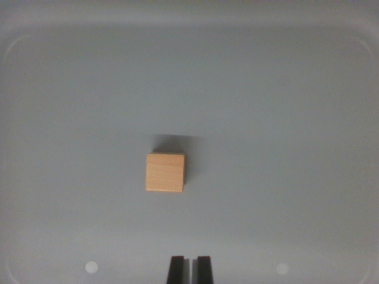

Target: Push wooden cube

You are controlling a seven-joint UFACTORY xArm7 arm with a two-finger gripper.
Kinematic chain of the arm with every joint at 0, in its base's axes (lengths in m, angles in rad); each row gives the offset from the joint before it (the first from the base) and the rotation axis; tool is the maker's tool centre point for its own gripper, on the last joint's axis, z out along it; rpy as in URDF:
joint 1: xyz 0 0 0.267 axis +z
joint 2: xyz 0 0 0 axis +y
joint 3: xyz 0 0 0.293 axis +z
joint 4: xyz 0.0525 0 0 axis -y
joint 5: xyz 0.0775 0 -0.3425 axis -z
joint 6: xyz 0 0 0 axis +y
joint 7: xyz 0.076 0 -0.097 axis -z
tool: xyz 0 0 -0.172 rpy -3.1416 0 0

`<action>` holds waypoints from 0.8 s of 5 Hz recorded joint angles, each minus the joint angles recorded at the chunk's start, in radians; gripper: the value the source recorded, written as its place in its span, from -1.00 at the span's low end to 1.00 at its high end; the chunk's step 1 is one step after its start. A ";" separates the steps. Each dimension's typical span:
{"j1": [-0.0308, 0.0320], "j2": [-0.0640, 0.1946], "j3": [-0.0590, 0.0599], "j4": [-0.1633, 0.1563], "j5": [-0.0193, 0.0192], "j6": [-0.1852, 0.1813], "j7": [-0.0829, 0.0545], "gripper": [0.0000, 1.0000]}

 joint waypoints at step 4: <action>0.0049 0.010 0.003 -0.063 -0.0051 -0.071 0.014 -1.00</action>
